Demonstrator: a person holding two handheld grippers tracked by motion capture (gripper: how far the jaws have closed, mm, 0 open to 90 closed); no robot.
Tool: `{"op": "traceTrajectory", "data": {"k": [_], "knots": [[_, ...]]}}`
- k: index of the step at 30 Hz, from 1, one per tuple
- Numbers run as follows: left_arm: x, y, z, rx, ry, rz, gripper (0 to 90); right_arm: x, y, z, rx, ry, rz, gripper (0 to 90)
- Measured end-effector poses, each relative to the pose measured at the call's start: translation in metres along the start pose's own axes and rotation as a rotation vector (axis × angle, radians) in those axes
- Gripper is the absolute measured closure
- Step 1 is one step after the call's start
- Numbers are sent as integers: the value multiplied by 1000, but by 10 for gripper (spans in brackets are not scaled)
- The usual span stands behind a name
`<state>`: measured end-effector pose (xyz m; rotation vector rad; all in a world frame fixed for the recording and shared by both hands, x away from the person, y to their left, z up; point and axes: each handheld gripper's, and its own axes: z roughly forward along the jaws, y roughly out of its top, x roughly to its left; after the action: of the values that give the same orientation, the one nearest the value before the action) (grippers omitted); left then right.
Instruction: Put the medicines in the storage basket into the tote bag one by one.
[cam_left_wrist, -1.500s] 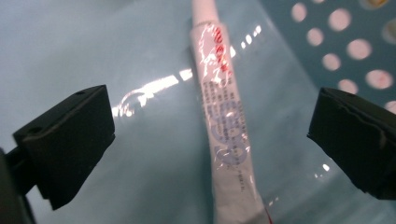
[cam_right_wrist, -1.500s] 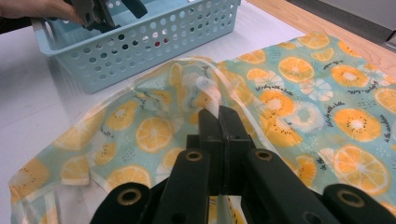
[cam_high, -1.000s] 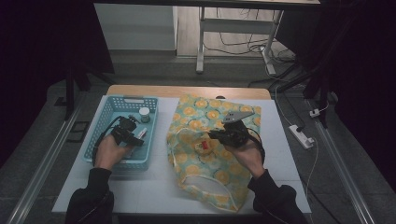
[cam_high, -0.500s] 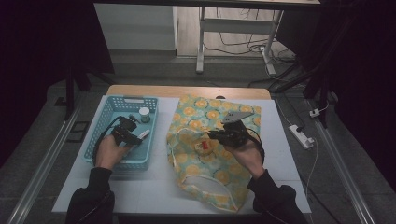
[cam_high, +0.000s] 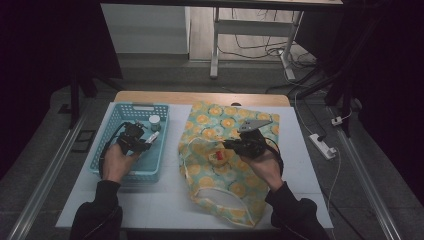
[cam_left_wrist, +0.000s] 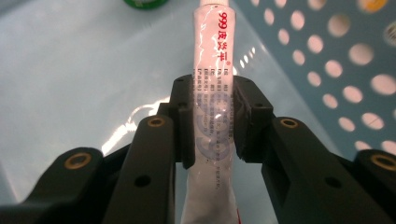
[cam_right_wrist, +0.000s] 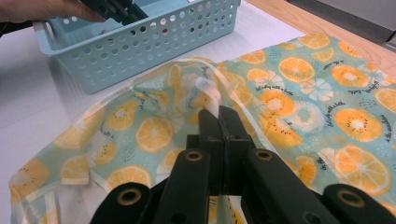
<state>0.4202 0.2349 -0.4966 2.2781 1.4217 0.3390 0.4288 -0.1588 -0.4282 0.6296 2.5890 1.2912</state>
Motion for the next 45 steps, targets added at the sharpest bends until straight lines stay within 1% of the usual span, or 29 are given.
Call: {"op": "traceTrajectory", "data": {"k": [5, 10, 12, 16, 18, 23, 28, 30, 31, 33, 37, 41, 43, 45], "knots": [[0, -1, -8, -58, -9, 3, 717, -1, 0, -1, -5, 0, 1, 900], [2, -1, -17, -119, -40, -15, 717, -1, 0, -2, -8, -4, 2, 900], [3, -3, -21, -150, -44, -17, 717, -1, 0, -3, -11, -4, 3, 900], [7, -6, -27, -209, -69, -40, 717, -2, 0, -3, -14, -4, 2, 900], [8, -6, -31, -234, -76, -39, 717, -1, 0, -4, -15, -5, 1, 900], [7, -7, -39, -279, -77, -49, 717, -1, 1, -4, -16, -6, -2, 900], [6, -7, -48, -324, -105, -54, 718, -2, 1, -5, -19, -6, -1, 900], [6, -7, -51, -348, -115, -72, 717, -2, 1, -5, -20, -7, -1, 900], [5, -7, -53, -358, -123, -70, 718, -2, 1, -5, -20, -8, -2, 900], [3, -6, -55, -366, -128, -66, 718, -1, 1, -5, -20, -9, -3, 900], [-4, -2, -59, -363, -158, -50, 718, -2, 1, -5, -21, -10, -3, 900], [-15, 3, -66, -366, -187, -32, 718, -2, 1, -6, -25, -14, -3, 900], [-21, 5, -70, -374, -197, -16, 718, -2, 1, -6, -26, -16, -1, 900], [-27, 7, -73, -370, -209, -2, 718, -2, 1, -6, -29, -17, 2, 900]]}}
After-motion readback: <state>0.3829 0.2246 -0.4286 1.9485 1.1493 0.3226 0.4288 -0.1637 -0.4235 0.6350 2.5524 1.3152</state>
